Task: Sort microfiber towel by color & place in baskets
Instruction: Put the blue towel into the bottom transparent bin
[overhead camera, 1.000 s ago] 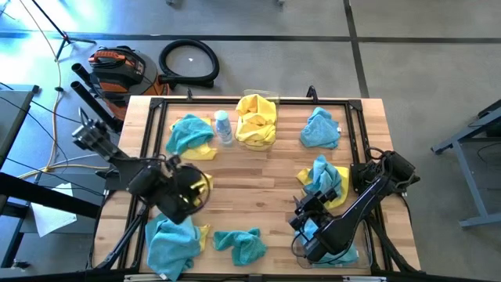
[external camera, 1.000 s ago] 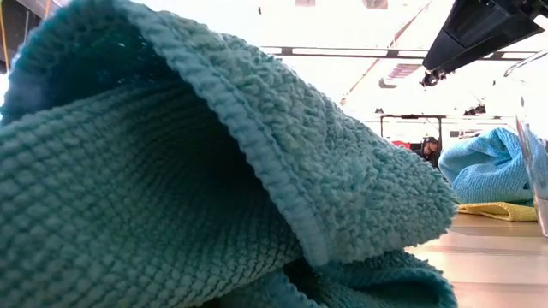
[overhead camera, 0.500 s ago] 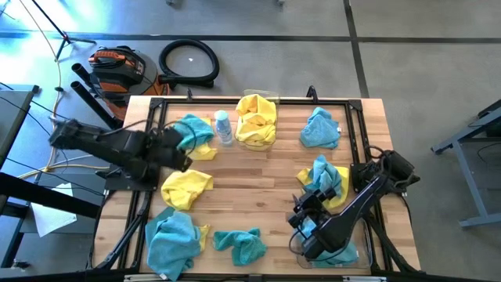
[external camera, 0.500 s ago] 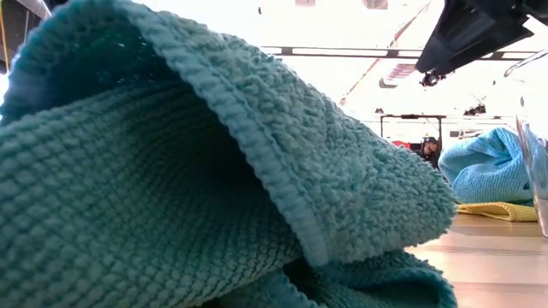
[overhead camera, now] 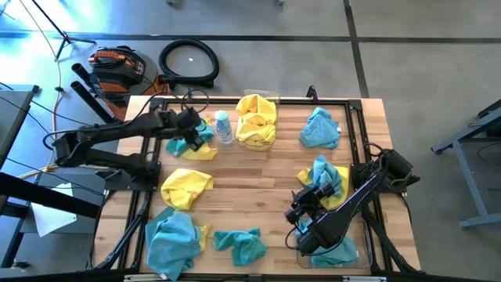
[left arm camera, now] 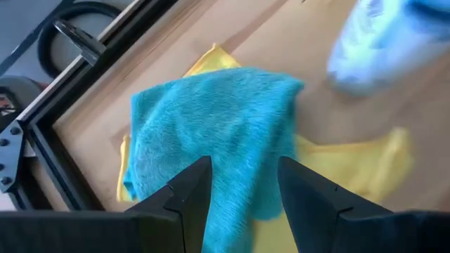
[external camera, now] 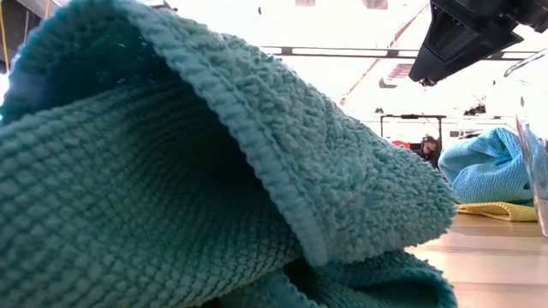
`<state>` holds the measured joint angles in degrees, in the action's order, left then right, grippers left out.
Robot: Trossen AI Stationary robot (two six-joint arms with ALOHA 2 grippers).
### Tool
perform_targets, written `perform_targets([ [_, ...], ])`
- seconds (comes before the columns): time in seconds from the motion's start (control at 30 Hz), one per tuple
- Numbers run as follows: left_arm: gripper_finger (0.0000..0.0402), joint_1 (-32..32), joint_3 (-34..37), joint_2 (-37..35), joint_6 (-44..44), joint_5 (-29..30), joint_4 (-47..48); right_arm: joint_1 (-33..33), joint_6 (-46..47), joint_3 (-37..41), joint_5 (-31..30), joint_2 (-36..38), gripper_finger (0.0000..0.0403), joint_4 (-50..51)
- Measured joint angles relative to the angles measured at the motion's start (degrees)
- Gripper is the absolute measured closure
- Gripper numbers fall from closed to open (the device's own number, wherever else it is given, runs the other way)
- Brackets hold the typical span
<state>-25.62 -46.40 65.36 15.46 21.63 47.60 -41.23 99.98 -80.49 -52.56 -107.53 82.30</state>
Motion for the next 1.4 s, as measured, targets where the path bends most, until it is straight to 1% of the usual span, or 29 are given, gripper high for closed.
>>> perform_targets([
  [0.1, 0.0250, -3.5, 1.6, 2.8, -3.1, -0.5, -4.3, 0.0, 0.0, 0.0, 0.7, 0.0, 0.0210, 0.0],
  [0.17, 0.0250, -5.4, 2.5, 4.8, -5.0, -1.9, -5.7, 0.0, 0.0, 0.0, 1.3, 0.0, 0.0210, 0.0],
  [0.37, 0.0250, -9.9, 2.8, 12.2, -5.7, -3.1, -6.7, 0.0, -1.5, 0.0, 1.8, 0.0, 0.0210, -0.3],
  [0.5, 0.0251, -11.9, 2.9, 15.8, -7.0, -7.6, -7.9, 0.0, -1.5, 0.0, 1.8, 0.0, 0.0210, -0.5],
  [0.57, 0.0259, -12.4, 2.9, 17.3, -7.1, -8.2, -8.1, 0.0, -1.5, 0.0, 1.8, 0.0, 0.0210, -0.5],
  [0.7, 0.0296, -12.8, 2.9, 20.3, -6.8, -8.9, -8.2, 0.0, -1.5, 0.0, 1.8, 0.0, 0.0210, -0.5],
  [0.77, 0.0326, -12.7, 2.9, 21.5, -6.1, -9.1, -8.2, 0.0, -1.5, 0.0, 1.8, 0.0, 0.0210, -0.5],
  [0.87, 0.0383, -12.7, 2.8, 22.6, -4.5, -9.1, -7.9, 0.0, -1.5, 0.0, 1.8, 0.0, 0.0210, -0.5],
  [0.9, 0.0392, -12.7, 2.8, 22.6, -3.9, -9.0, -7.2, 0.0, -1.5, 0.0, 1.8, 0.0, 0.0210, -0.5],
  [1.03, 0.0398, -12.4, 2.9, 20.3, -1.6, -7.7, -2.3, 0.0, -1.5, 0.0, 1.8, 0.0, 0.0210, -0.5],
  [1.13, 0.0400, -11.4, 2.9, 16.1, 0.1, -7.2, 1.9, 0.0, -1.5, 0.0, 1.8, 0.0, 0.0210, -0.5],
  [1.4, 0.0401, -5.5, 2.9, -1.2, 6.9, -7.1, 7.8, 0.0, -1.5, 0.0, 1.8, 0.0, 0.0210, -0.5],
])
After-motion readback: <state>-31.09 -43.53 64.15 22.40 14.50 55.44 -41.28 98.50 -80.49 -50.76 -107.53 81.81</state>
